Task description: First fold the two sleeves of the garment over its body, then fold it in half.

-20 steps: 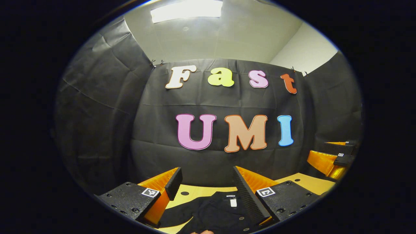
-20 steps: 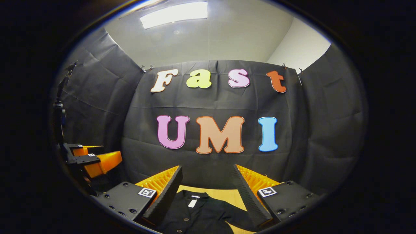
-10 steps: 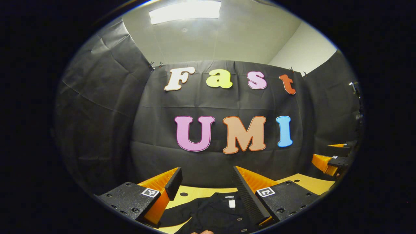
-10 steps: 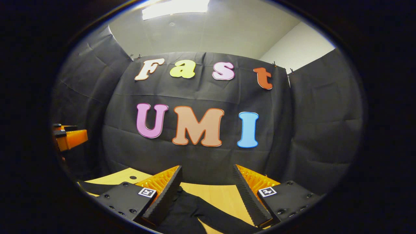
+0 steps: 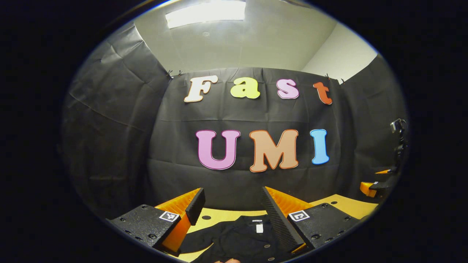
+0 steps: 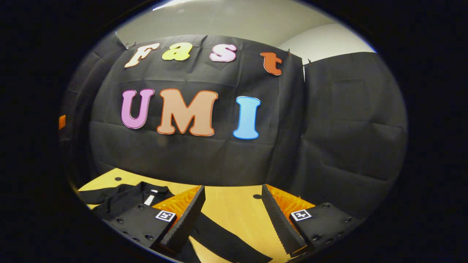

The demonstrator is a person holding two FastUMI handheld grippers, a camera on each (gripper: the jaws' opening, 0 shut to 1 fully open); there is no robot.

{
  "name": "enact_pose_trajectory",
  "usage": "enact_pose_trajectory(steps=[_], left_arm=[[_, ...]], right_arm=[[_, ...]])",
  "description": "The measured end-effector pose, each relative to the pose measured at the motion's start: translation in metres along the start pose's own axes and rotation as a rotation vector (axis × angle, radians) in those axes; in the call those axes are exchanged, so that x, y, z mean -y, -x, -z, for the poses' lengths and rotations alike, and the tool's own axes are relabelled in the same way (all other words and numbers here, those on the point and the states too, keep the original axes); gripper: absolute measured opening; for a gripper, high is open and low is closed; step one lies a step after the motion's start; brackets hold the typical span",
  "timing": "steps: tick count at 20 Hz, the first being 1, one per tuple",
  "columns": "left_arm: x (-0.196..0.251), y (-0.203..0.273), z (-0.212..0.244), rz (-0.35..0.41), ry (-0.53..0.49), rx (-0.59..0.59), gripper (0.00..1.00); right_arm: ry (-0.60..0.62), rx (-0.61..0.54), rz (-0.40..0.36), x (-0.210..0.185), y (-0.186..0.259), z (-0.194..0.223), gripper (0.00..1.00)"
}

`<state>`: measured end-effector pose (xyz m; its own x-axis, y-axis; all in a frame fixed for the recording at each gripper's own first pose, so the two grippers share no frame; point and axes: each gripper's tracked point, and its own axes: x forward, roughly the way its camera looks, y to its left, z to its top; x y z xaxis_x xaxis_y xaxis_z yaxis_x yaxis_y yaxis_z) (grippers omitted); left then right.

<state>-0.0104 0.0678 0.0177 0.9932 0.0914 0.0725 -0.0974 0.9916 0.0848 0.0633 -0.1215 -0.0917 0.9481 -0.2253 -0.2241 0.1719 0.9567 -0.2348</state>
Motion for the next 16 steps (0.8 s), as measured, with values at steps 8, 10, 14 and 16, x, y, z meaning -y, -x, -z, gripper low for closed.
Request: enact_pose_trajectory(steps=[8,10,14,16], left_arm=[[0.016,0.004,0.003,0.005,-0.006,-0.008,0.92],[0.02,0.006,0.002,0.006,-0.007,-0.007,0.92],[0.025,0.007,0.006,-0.004,-0.011,-0.015,0.92],[0.029,0.008,0.009,-0.009,-0.013,-0.022,0.92]], right_arm=[[0.04,-0.246,0.026,0.034,-0.007,0.084,0.98],[0.05,-0.335,0.029,0.041,-0.006,0.113,0.98],[0.08,-0.509,0.032,0.057,-0.002,0.165,0.98],[0.082,-0.609,0.017,0.057,0.0,0.19,0.99]])
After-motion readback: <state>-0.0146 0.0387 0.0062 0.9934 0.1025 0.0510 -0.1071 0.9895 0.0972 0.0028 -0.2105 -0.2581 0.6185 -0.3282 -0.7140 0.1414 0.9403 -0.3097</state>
